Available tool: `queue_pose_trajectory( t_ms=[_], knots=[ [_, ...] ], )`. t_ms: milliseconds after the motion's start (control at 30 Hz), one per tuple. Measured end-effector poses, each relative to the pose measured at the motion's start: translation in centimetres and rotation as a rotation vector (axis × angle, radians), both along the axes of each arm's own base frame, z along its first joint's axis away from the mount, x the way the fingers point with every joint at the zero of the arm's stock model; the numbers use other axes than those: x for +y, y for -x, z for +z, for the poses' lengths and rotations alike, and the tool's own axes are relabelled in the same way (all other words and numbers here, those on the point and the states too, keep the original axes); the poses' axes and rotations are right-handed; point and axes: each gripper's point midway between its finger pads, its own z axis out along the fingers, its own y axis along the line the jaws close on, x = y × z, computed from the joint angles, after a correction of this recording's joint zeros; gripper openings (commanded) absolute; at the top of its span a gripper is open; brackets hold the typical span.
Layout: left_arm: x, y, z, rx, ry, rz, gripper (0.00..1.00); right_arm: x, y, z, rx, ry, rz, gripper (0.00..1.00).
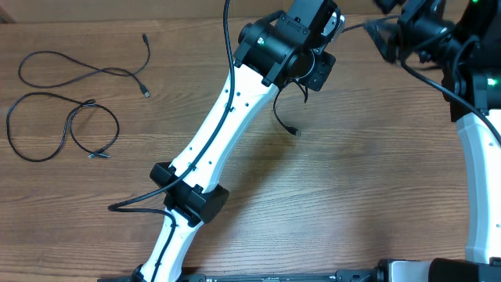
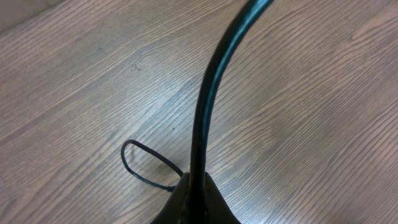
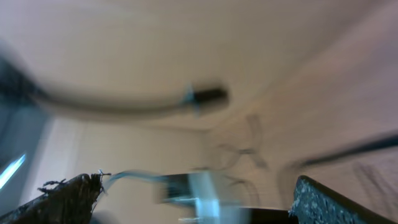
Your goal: Untangle cables
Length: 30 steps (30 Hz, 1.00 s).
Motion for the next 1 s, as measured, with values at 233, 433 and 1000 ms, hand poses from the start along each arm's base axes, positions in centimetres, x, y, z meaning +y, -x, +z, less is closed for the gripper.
queue_pose_trajectory(
  t_ms=[233,433,1000],
  knots=[
    [1.1,-0.7,-0.2,0.02,0.003,0.055,0.04,-6.1,1.1,-7.1,0.262,0.267,-0.305,1.0],
    [2.5,-1.6,-0.2,0.029,0.004,0.101,0.04,-4.7,1.3,-6.8,0.203,0.303,-0.179,1.0],
    [2.6,-1.2,-0.5,0.055,0.008,0.096,0.04,2.5,1.5,3.0,-0.176,-0.003,0.212,1.0]
  ],
)
